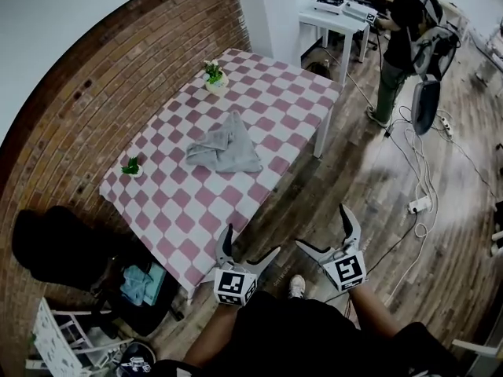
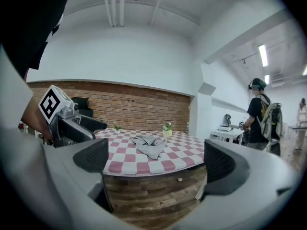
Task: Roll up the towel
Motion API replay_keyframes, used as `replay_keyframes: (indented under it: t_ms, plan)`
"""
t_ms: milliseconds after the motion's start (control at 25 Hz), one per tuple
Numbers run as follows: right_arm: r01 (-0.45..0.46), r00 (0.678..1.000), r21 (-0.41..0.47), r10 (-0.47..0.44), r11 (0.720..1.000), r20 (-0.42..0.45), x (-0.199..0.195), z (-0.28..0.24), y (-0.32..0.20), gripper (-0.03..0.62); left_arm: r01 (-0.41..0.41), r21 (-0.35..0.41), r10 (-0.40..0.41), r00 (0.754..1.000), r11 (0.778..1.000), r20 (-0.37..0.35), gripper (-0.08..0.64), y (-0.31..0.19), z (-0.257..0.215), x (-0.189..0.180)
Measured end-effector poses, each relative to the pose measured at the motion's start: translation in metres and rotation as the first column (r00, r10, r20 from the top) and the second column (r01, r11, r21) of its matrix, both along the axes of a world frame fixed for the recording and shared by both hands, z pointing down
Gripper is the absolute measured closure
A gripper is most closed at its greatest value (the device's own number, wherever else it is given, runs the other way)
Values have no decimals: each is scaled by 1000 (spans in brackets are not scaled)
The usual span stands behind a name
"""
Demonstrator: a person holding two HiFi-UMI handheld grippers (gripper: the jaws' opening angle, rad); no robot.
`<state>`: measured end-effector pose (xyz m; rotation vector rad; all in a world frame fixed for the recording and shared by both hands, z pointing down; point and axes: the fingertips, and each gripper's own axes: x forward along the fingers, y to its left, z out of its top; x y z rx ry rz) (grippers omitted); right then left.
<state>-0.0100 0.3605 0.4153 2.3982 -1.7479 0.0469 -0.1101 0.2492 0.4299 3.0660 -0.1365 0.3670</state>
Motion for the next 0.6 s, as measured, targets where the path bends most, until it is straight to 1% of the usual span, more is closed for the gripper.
replay_keyframes:
  t_ms: [200,320,400,480,520,600]
  plan:
    - [43,999,-28,-42,999,22,10,7,-17,0,69,-9,-69,998,998,9,-32,-18,4,-1]
    - [72,997,-39,-72,997,1,15,11,-37,0,94,-7,-94,996,996,11,-29,-32,9,2]
    - [96,994,-45,-98,994,-48,20,11,-53,0,111,-1,-111,994,994,9,-23,-44,11,9]
    - [132,983,-78,-140,988,-120,21,16,-70,0,127,-7,-127,992,992,7,-21,-56,15,15]
    - [148,977,-101,-161,984,-142,21,18,-79,0,134,-10,-134,991,991,5,-21,-62,16,18]
    - [173,969,-130,-193,976,-155,23,17,-98,0,152,-16,-152,988,988,-3,-21,-76,16,23]
